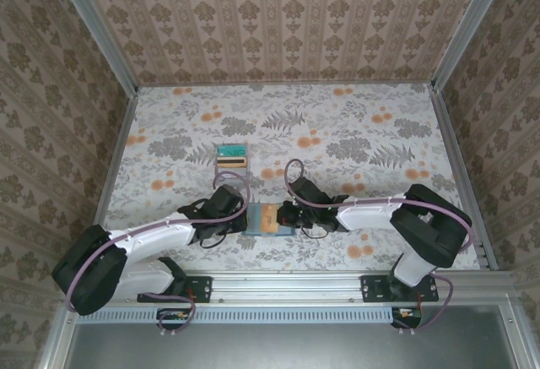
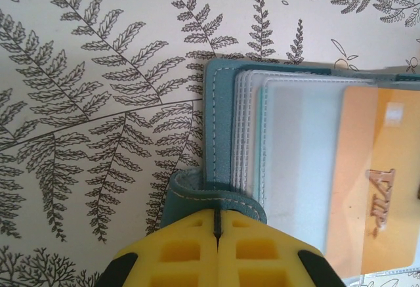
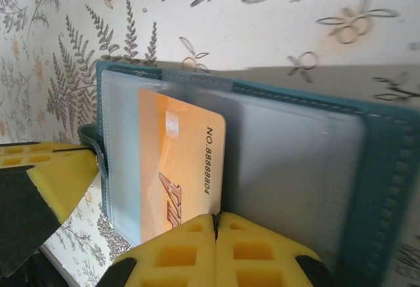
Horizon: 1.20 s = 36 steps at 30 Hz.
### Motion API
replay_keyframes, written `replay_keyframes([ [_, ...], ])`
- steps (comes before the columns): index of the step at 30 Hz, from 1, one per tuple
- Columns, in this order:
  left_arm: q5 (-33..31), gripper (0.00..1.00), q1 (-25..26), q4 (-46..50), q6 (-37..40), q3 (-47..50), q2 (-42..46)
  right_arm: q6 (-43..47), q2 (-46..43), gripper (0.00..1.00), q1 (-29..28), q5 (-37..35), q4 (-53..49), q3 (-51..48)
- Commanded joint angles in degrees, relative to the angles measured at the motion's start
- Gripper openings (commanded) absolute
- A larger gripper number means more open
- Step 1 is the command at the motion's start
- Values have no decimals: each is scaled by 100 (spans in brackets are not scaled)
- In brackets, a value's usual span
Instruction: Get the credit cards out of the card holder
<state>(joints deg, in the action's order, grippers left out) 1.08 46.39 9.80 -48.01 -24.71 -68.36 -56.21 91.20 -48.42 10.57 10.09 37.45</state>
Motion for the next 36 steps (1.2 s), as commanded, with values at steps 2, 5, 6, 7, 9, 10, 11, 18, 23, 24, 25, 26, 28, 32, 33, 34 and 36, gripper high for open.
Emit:
replay_keyframes([
  [2,-56,0,-56,381,-86,185,100,68,-418,0,145,-126,-235,-267],
  [5,-39,0,-52,431,-69,160,235,254,-726,0,208,-89,-332,-361],
  [6,-30,0,-51,451,-53,144,283,328,-849,0,220,-103,-400,-370],
  [7,-29,0,-52,474,-42,142,360,435,-971,0,225,-121,-519,-362],
  [9,-29,0,-51,507,-51,141,569,659,-1264,0,230,-166,-780,-294],
  [10,-38,0,-51,550,-48,135,695,785,-1427,0,229,-197,-958,-234],
  [11,-52,0,-51,617,-50,120,847,931,-1543,0,231,-224,-1129,-152],
  [18,-365,17,-52,1451,-42,-157,2038,2254,-1813,0,229,-245,-2271,726],
  [23,-1013,67,-78,2492,-35,-507,2936,3717,-1363,0,221,-108,-3065,1796],
  [24,-1151,77,-78,2660,-46,-570,3068,3952,-1254,0,216,-140,-3198,2017],
  [25,-1302,90,-78,2858,-64,-633,3208,4225,-1100,0,217,-152,-3367,2289],
  [26,-1444,99,-88,3016,-82,-692,3355,4493,-880,0,211,-159,-3524,2558],
  [28,-1634,100,-91,3286,-112,-780,3564,4911,-530,0,216,-211,-3800,3087],
  [32,-1917,100,-105,3778,-191,-977,3799,5706,121,0,207,-422,-4225,4026],
  [33,-1943,100,-113,3851,-191,-1004,3829,5914,276,0,203,-461,-4295,4203],
  [34,-1967,100,-114,3927,-192,-1041,3870,6144,439,0,202,-487,-4354,4422],
  [36,-2028,100,-124,4079,-217,-1094,3953,6742,684,0,205,-492,-4364,4729],
])
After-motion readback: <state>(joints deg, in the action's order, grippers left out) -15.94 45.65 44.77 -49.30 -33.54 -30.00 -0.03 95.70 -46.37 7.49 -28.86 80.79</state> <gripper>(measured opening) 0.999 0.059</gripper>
